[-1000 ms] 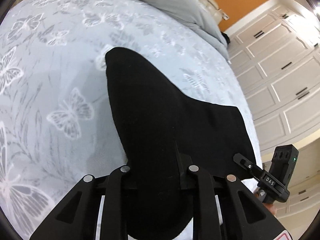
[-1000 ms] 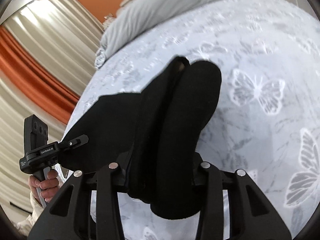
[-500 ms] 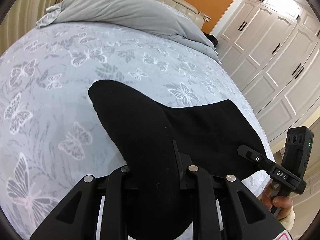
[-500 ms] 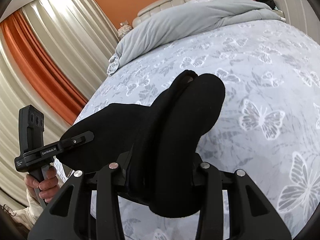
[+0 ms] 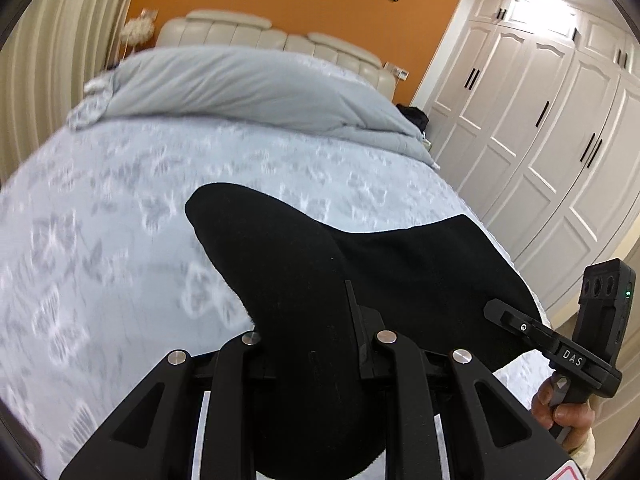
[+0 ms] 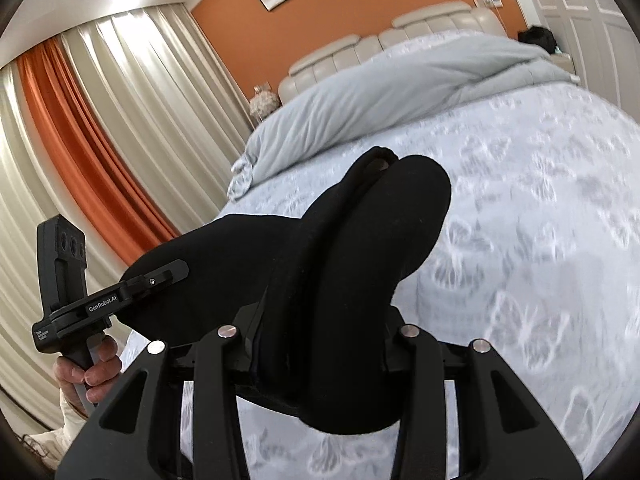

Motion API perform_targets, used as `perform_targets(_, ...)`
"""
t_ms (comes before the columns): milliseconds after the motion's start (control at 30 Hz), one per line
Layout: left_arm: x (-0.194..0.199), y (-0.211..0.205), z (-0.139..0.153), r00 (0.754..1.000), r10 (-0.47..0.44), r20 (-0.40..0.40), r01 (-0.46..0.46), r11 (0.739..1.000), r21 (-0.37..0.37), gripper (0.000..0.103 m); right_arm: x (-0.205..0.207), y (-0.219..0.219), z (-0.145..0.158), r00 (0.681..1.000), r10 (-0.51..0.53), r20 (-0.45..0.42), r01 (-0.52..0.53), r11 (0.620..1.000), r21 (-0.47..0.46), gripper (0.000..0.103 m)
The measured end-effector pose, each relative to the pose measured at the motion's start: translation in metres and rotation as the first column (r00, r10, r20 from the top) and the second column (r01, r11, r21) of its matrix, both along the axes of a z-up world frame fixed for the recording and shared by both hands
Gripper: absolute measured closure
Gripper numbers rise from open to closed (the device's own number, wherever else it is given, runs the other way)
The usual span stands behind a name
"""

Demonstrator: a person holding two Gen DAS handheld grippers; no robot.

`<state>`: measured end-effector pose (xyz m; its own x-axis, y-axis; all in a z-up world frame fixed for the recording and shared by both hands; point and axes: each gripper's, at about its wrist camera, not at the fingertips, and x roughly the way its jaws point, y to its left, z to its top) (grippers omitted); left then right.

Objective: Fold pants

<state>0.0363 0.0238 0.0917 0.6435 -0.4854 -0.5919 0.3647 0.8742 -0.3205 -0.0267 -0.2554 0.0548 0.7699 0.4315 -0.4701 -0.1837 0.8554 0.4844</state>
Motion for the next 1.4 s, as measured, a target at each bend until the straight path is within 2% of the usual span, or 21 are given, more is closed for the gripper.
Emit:
perform_targets(167,0.039,-0.003,0.03,0.999,0.012,0.046,-0.012,1.0,-0.013,0.085,0.045,-0.01,0.035,0.999,0.004,0.05,-0.004,1.0,-0.006,0.065)
perform_targets(300,0.078,-0.001,0.044,0.996,0.036,0.077,-0.034,0.999,-0.029,0.085,0.09,-0.017,0.052,0.997,0.001,0.081,-0.002,1.0,0.016,0.065)
perform_targets(433,0.122,-0.002,0.043,0.994,0.055,0.098,-0.054,0.998,-0.018,0.085,0.139,-0.023,0.045,0.995,-0.002,0.097,-0.002,0.999,0.038,0.065)
perform_targets(500,0.142,-0.005,0.036,0.993,0.06,0.104,-0.059,0.998,-0.011,0.085,0.168,-0.026,0.029,0.996,-0.002,0.093,-0.003,0.999,0.051,0.065)
perform_targets(633,0.193,-0.011,0.0,0.992,0.052,0.111,-0.054,0.998,0.011,0.085,0.211,-0.03,-0.013,0.995,-0.009,0.103,0.004,0.999,0.048,0.065)
perform_targets(767,0.238,-0.019,-0.062,0.994,0.046,0.1,-0.052,0.997,0.062,0.083,0.259,-0.04,-0.084,0.999,-0.021,0.031,0.019,0.998,0.06,0.063)
perform_targets(833,0.257,-0.02,-0.107,0.997,0.053,0.048,-0.056,0.995,0.083,0.082,0.275,-0.045,-0.125,0.999,-0.016,-0.044,0.019,0.998,0.057,0.058)
perform_targets(867,0.267,-0.02,-0.131,0.999,0.047,0.003,-0.047,0.995,0.09,0.08,0.283,-0.048,-0.152,0.993,-0.026,-0.116,0.03,0.999,0.03,0.053)
perform_targets(900,0.277,-0.017,-0.162,0.995,0.062,-0.083,-0.054,0.995,0.087,0.08,0.287,-0.05,-0.17,0.984,-0.048,-0.17,0.05,0.999,0.006,0.04)
perform_targets(933,0.282,-0.013,-0.181,0.988,0.078,-0.132,-0.067,0.995,0.08,0.069,0.286,-0.056,-0.184,0.979,-0.063,-0.194,0.064,0.998,0.0,0.035)
perform_targets(967,0.278,-0.003,-0.192,0.989,0.081,-0.128,-0.078,0.997,0.026,0.059,0.277,-0.066,-0.19,0.984,-0.066,-0.164,0.073,0.997,0.036,0.033)
perform_targets(1000,0.27,0.009,-0.192,0.991,0.087,-0.101,-0.089,0.996,-0.021,0.058,0.268,-0.073,-0.185,0.985,-0.087,-0.149,0.096,0.994,0.049,0.033)
perform_targets(1067,0.258,0.025,-0.18,0.988,0.121,-0.092,-0.123,0.992,-0.007,0.058,0.246,-0.083,-0.156,0.981,-0.181,-0.075,0.18,0.983,-0.02,0.033)
perform_targets(1133,0.242,0.038,-0.153,0.984,0.18,-0.008,-0.18,0.984,0.013,0.059,0.231,-0.083,-0.126,0.986,-0.166,0.009,0.166,0.986,-0.008,0.04)
perform_targets(1200,0.235,0.037,-0.121,0.974,0.218,0.065,-0.221,0.974,0.048,0.056,0.233,-0.062,-0.096,0.994,-0.1,0.047,0.102,0.994,-0.045,0.058)
perform_targets(1233,0.237,0.03,-0.11,0.972,0.227,0.067,-0.231,0.971,0.06,0.056,0.237,-0.048,-0.086,0.996,-0.08,0.044,0.083,0.994,-0.071,0.062)
perform_targets(1267,0.241,0.023,-0.103,0.971,0.234,0.058,-0.237,0.969,0.065,0.054,0.246,-0.029,-0.081,0.999,-0.036,0.025,0.039,0.995,-0.095,0.075)
perform_targets(1300,0.246,0.014,-0.099,0.971,0.236,0.038,-0.238,0.969,0.063,0.051,0.255,-0.014,-0.083,1.0,-0.009,0.003,0.01,0.993,-0.117,0.08)
perform_targets(1367,0.26,-0.008,-0.106,0.977,0.214,-0.018,-0.213,0.976,0.042,0.042,0.276,0.01,-0.101,0.998,-0.015,-0.06,0.001,0.977,-0.214,0.081)
perform_targets(1400,0.27,-0.023,-0.122,0.977,0.203,-0.058,-0.199,0.978,0.063,0.04,0.286,0.013,-0.117,0.994,-0.044,-0.095,0.017,0.963,-0.268,0.081)
